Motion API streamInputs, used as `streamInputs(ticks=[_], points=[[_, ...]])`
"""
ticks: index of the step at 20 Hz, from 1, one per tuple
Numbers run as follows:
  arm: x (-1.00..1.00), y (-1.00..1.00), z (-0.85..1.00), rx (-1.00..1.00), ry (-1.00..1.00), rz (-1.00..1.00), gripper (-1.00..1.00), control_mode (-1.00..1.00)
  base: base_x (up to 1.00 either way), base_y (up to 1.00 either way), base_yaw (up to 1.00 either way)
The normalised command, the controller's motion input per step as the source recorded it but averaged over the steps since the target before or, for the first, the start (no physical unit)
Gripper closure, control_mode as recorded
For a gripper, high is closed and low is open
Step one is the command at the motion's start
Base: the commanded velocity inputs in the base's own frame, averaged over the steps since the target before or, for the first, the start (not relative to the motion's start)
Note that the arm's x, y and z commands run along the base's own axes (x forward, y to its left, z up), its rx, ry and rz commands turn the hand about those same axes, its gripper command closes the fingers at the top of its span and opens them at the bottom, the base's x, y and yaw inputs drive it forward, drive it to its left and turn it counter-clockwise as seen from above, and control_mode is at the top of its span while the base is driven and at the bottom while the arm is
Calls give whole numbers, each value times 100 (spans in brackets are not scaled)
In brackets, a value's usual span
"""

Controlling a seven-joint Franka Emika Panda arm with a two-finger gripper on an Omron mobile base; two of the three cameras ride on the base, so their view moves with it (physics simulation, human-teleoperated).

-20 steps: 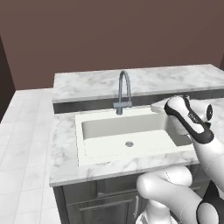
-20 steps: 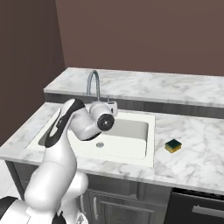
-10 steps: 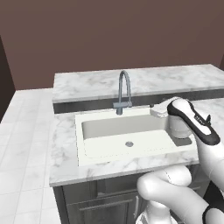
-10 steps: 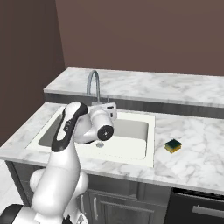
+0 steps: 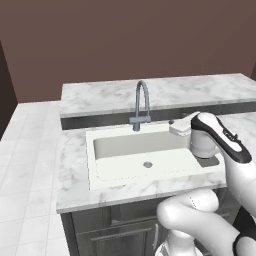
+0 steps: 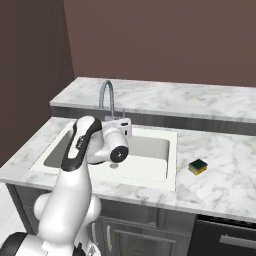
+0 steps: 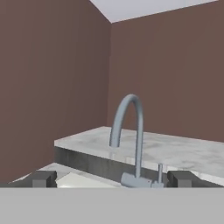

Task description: Soak the sponge with water for a few seconds and then drop it inside the sink.

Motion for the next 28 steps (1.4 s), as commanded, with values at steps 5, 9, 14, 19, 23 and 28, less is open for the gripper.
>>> streamInputs(ticks=[5, 9, 14, 19, 23, 28], points=[[10, 0, 0, 0, 0, 1, -100, -100, 0, 0, 0], [12, 0, 0, 0, 2, 0, -100, -100, 0, 0, 0], [16, 0, 0, 0, 0, 1, -100, -100, 0, 0, 0], [22, 0, 0, 0, 1, 1, -100, -100, 0, 0, 0], [25, 0, 0, 0, 1, 1, -100, -100, 0, 0, 0], [24, 0, -2, 0, 0, 2, -100, -100, 0, 0, 0]])
